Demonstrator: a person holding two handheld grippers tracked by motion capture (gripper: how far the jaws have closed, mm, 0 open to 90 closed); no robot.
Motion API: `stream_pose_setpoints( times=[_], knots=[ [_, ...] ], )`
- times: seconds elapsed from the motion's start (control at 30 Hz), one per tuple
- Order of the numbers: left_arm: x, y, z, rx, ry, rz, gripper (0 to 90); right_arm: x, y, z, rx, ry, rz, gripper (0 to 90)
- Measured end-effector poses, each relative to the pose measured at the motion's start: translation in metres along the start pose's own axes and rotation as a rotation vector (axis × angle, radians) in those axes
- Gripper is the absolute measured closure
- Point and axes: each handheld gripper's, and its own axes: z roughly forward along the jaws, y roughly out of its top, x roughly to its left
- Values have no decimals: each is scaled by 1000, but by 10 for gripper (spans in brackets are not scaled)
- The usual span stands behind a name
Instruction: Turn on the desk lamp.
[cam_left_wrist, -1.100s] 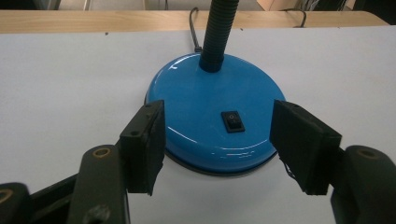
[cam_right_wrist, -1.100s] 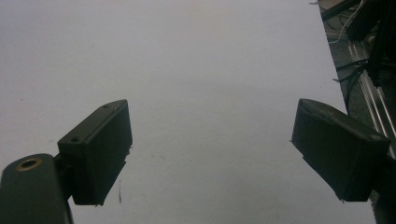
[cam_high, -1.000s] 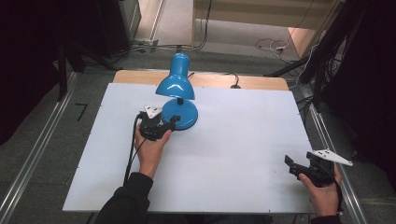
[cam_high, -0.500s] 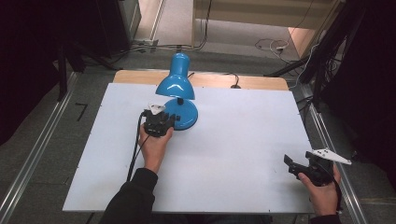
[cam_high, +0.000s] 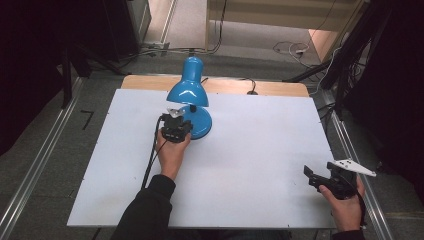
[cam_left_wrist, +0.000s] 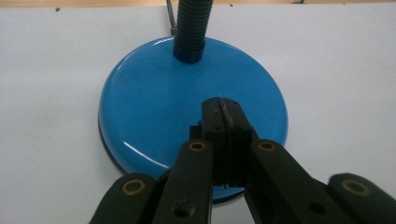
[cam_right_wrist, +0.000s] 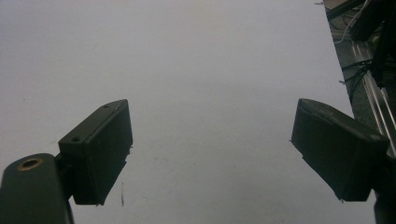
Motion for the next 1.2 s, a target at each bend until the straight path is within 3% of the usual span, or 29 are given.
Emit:
stream_pose_setpoints(
  times=[0.23,0.3,0.33,0.37,0.43,0.67,0.7,0.73,0.8,1.2],
  knots=[
    [-7,6,2,13,-1,35,900,-1,0,0,0,1,3,112],
    [-9,6,5,-2,4,13,900,-1,0,0,-2,2,1,112],
    [-7,6,5,22,4,30,900,-1,0,0,-2,4,2,112],
    [-7,5,7,16,7,12,900,-1,0,0,-3,5,3,112],
    [-7,5,8,32,9,31,900,-1,1,0,-7,7,1,112],
    [-4,4,10,41,17,29,900,-1,0,-1,-8,8,3,112],
    [-6,3,12,13,27,-6,900,-1,0,-1,-7,10,4,112],
    [-3,4,10,45,22,28,900,-1,0,-1,-8,9,3,112],
    [-3,3,11,52,24,30,900,-1,1,-1,-9,8,3,112],
    [-5,-2,15,23,39,10,900,-2,0,-1,-12,9,2,113]
  ],
)
